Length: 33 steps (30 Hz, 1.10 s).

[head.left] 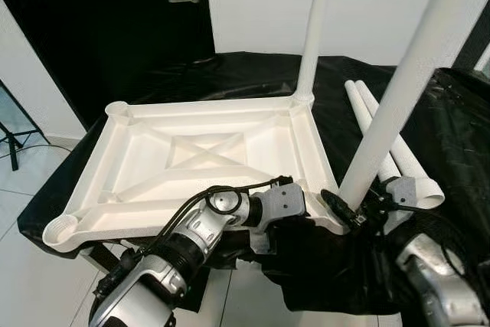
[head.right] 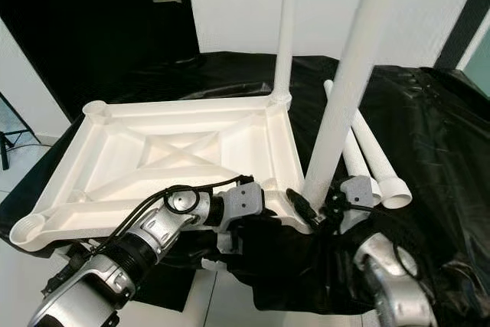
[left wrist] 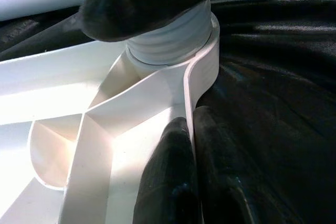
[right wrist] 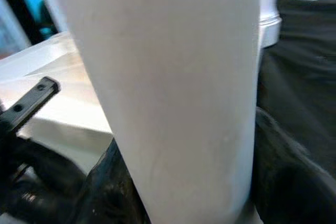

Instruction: Building children table

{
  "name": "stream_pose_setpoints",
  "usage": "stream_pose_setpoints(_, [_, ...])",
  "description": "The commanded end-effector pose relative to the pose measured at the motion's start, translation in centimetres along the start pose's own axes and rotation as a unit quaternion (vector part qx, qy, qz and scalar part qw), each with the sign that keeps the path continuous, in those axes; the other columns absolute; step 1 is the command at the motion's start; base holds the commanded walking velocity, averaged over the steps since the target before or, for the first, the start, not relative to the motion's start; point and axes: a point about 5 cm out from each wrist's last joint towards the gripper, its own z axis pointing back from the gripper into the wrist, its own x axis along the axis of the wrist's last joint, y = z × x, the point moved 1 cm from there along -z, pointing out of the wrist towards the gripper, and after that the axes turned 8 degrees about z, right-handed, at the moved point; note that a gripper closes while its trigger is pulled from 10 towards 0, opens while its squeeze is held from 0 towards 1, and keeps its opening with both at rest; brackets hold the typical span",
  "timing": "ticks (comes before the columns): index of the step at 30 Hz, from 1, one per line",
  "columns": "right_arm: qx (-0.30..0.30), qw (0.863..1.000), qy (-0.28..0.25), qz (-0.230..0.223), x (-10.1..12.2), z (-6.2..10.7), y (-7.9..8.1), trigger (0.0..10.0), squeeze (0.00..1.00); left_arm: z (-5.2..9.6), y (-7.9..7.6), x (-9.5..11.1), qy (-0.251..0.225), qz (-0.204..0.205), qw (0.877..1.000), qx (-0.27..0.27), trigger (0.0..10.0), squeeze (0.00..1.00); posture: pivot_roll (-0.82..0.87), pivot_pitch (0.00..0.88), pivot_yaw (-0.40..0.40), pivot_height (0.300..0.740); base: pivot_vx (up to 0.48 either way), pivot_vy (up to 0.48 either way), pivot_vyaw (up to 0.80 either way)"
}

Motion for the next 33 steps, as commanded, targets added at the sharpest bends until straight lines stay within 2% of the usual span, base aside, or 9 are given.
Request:
stream_pose_setpoints(1, [-0.029, 0.999, 0.045, -0.003, -1.8, 0.4, 0.2, 0.0, 0.0, -0.4, -3.1, -5.2, 0.085, 0.082, 0.99, -0.083, 10.0, 0.0, 0.15, 0.0, 0.001, 0.74, 0.0, 0.0, 0.0])
stream_pose_setpoints(16, [-0.25, 0.968, 0.011, 0.006, -0.6, -1.0, -1.9, 0.0, 0.0, -0.5, -3.0, -5.2, 0.085, 0.084, 0.989, -0.083, 10.0, 0.0, 0.16, 0.0, 0.0, 0.74, 0.0, 0.0, 0.0])
stream_pose_setpoints(18, [-0.242, 0.97, 0.013, 0.008, -0.6, -1.2, -1.5, 10.0, 0.0, -0.4, -3.1, -5.3, 0.085, 0.085, 0.989, -0.083, 10.0, 0.0, 0.16, 0.0, -0.001, 0.74, 0.0, 0.0, 0.0])
stream_pose_setpoints(21, [-0.229, 0.973, 0.011, 0.005, -0.5, -1.5, -1.1, 10.0, 0.0, -0.4, -3.2, -5.4, 0.085, 0.086, 0.989, -0.083, 10.0, 0.0, 0.16, 0.0, -0.002, 0.74, 0.0, 0.0, 0.0])
stream_pose_setpoints(22, [-0.212, 0.977, 0.005, 0.003, -0.4, -1.6, -0.9, 10.0, 1.0, -0.4, -3.1, -5.4, 0.085, 0.086, 0.989, -0.083, 10.0, 0.0, 0.16, 0.0, -0.003, 0.74, 0.0, 0.0, 0.0])
stream_pose_setpoints(26, [-0.09, 0.996, 0.0, 0.012, -0.3, -2.1, 0.5, 10.0, 1.0, -0.5, -3.1, -5.3, 0.084, 0.086, 0.989, -0.083, 10.0, 0.0, 0.15, 0.0, -0.005, 0.74, 0.0, 0.0, 0.0])
stream_pose_setpoints(27, [-0.038, 0.999, 0.002, 0.031, -0.4, -2.1, 0.6, 10.0, 0.39, -0.5, -3.1, -5.2, 0.083, 0.086, 0.989, -0.082, 10.0, 0.0, 0.15, 0.0, -0.004, 0.74, 0.0, 0.0, 0.0])
stream_pose_setpoints(29, [0.006, 0.999, 0.003, 0.052, -0.4, -2.0, 0.1, 10.0, 0.0, -0.6, -3.1, -5.1, 0.082, 0.086, 0.989, -0.083, 10.0, 0.0, 0.15, 0.0, -0.002, 0.74, 0.0, 0.0, 0.0])
stream_pose_setpoints(33, [0.096, 0.992, 0.03, 0.074, -0.3, -1.5, -1.7, 10.0, 0.0, -0.7, -3.1, -5.1, 0.081, 0.085, 0.989, -0.085, 10.0, 0.0, 0.14, 0.0, -0.002, 0.74, 0.0, 0.0, 0.0])
